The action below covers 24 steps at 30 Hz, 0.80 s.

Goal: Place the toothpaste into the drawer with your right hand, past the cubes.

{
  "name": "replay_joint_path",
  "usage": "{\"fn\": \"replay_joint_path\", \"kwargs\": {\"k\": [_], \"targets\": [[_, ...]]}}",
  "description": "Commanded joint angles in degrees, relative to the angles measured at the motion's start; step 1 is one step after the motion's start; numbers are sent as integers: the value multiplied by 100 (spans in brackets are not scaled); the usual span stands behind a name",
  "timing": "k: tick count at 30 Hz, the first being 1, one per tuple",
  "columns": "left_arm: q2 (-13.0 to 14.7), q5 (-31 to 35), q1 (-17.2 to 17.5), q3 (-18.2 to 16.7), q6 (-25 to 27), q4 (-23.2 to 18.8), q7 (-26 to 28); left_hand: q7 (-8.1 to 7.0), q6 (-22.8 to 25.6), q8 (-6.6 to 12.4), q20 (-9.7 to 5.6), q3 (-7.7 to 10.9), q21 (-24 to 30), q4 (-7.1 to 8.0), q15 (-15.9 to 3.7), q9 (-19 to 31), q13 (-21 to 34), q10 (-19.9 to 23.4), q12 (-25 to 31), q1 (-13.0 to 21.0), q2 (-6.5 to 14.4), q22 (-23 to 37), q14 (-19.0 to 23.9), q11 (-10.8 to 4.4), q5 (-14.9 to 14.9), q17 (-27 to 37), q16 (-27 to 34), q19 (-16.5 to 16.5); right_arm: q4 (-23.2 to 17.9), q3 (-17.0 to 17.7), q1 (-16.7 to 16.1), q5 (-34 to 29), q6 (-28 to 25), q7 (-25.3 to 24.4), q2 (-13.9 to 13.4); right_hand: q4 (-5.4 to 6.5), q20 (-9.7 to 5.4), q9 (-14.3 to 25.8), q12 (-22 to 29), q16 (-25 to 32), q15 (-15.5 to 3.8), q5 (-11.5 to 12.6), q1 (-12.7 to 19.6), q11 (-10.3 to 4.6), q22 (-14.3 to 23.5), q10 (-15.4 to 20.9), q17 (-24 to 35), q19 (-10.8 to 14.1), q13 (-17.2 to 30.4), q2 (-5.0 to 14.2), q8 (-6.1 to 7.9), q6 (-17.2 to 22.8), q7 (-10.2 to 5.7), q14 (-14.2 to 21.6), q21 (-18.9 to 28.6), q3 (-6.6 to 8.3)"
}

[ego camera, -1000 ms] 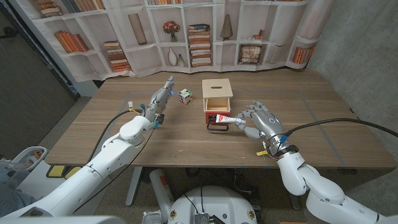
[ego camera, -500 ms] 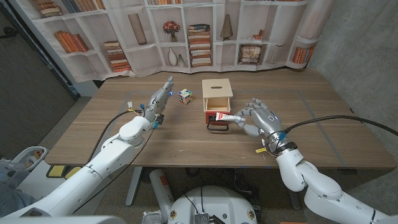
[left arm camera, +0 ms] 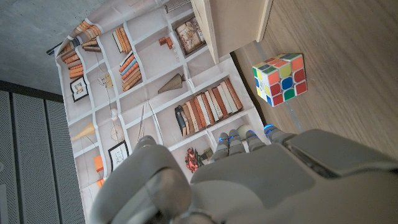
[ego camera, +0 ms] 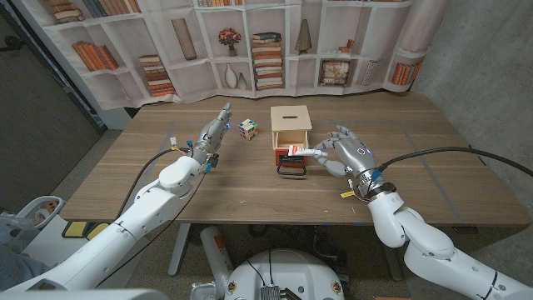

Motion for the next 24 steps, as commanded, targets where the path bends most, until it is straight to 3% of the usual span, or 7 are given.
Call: {"fn": "replay_joint_path", "kwargs": {"k": [1,24], "targets": [[35,-14,63,-56,-47,-33,22,9,25,6,40,-44,-6,22,3,18,19,12,-2,20,49,15,-94,-19,-9,12,14,-358,89,-126,321,-187,-17,172,79,33,18,30,1,6,-229,-20,60,-4,10,53,10,57,20,3,14,66,-15,65,29,20],[96,-5,229,-171,-73,-199,151,11,22,5,50,-70,-9,22,2,18,19,4,-5,30,62,15,-95,-12,-12,12,14,-370,499,-381,929,-468,-55,330,279,39,19,31,-11,8,-245,-33,60,-5,11,86,11,66,21,11,3,92,-16,107,26,23]]}}
